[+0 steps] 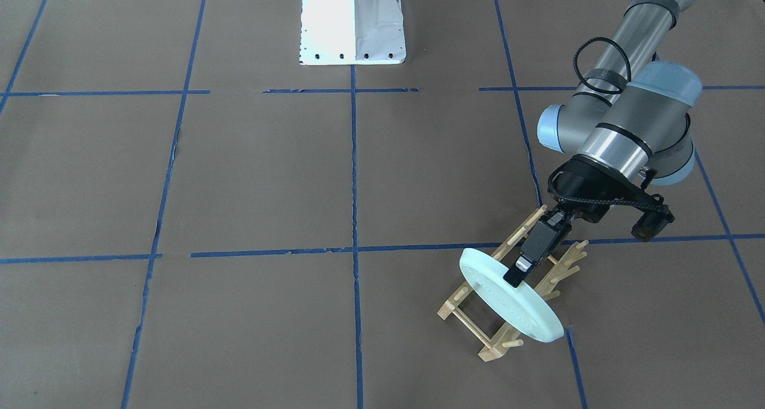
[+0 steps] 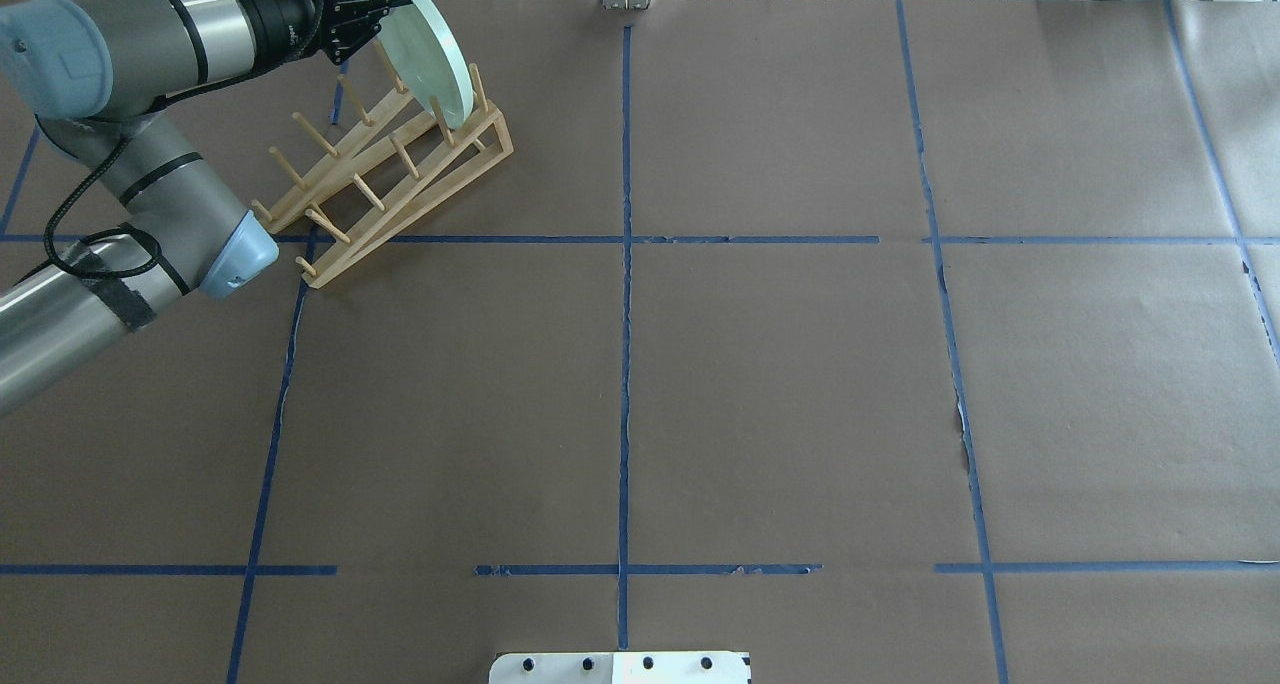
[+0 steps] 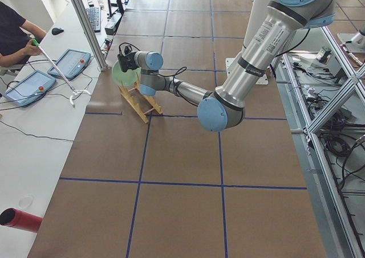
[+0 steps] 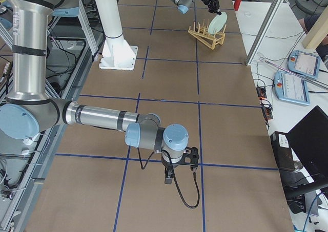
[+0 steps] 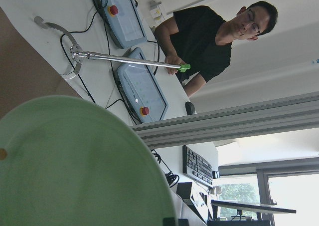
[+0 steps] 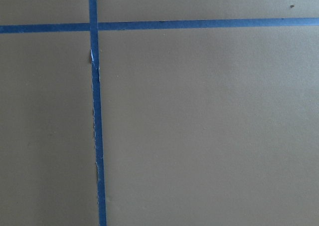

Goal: Place plate on rack
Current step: 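Lower the upright plate into the rack slots with the left gripper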

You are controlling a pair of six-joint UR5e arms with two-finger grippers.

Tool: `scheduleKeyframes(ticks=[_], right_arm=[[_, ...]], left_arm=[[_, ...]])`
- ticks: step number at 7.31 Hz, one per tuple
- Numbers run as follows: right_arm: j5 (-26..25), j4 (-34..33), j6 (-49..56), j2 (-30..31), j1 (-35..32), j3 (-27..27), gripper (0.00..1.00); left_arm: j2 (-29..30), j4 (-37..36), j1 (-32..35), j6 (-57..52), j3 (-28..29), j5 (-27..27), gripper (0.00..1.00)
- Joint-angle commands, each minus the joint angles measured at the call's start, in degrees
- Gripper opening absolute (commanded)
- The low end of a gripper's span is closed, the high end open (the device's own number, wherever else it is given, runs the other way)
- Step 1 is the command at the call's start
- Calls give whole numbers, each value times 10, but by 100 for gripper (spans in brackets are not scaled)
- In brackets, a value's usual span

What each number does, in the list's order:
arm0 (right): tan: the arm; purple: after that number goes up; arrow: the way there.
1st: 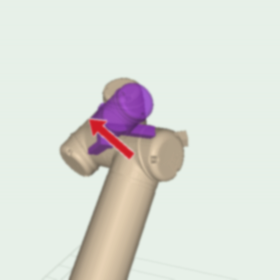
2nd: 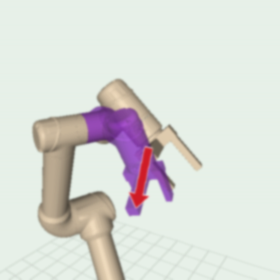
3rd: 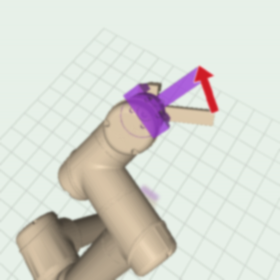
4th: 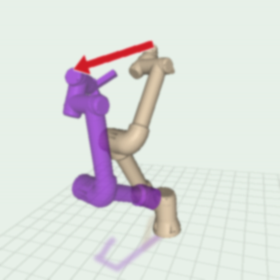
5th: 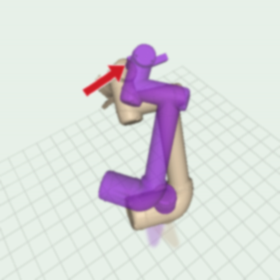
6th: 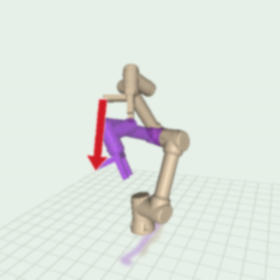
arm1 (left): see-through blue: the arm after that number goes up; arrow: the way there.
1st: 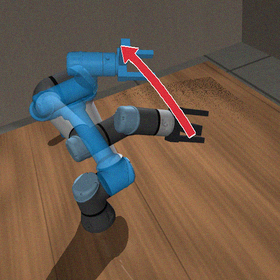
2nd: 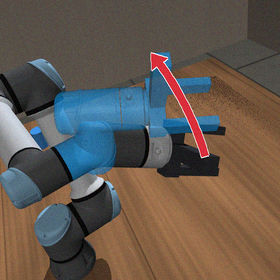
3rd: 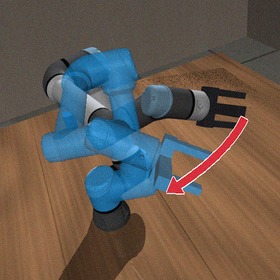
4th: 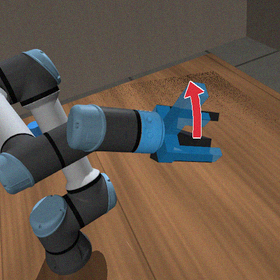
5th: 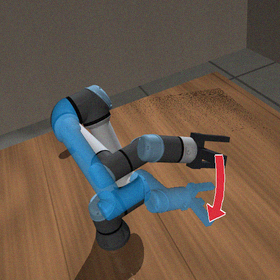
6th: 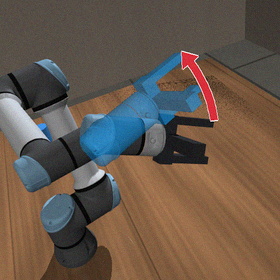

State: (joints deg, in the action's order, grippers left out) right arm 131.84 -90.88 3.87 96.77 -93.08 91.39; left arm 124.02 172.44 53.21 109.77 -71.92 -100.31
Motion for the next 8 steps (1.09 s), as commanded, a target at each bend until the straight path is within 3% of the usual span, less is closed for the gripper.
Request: scheduleKeyframes(ticks=[1, 2, 3, 5, 6, 8], right_arm=[[0, 0, 0, 0, 0, 0, 100], [0, 0, 0, 0, 0, 0, 100], [0, 0, 0, 0, 0, -1, 100], [0, 0, 0, 0, 0, 0, 100], [0, 0, 0, 0, 0, 0, 100], [0, 0, 0, 0, 0, -1, 100]], left_arm=[[0, -1, -2, -18, 2, 1, 0], [0, -1, -2, -20, 5, 3, 1], [0, -3, -2, -21, 6, 3, 99], [2, -17, 0, -53, 3, -1, 100], [11, -109, 3, -87, -26, -9, 100], [-23, -303, 24, -193, -162, -104, 100]])
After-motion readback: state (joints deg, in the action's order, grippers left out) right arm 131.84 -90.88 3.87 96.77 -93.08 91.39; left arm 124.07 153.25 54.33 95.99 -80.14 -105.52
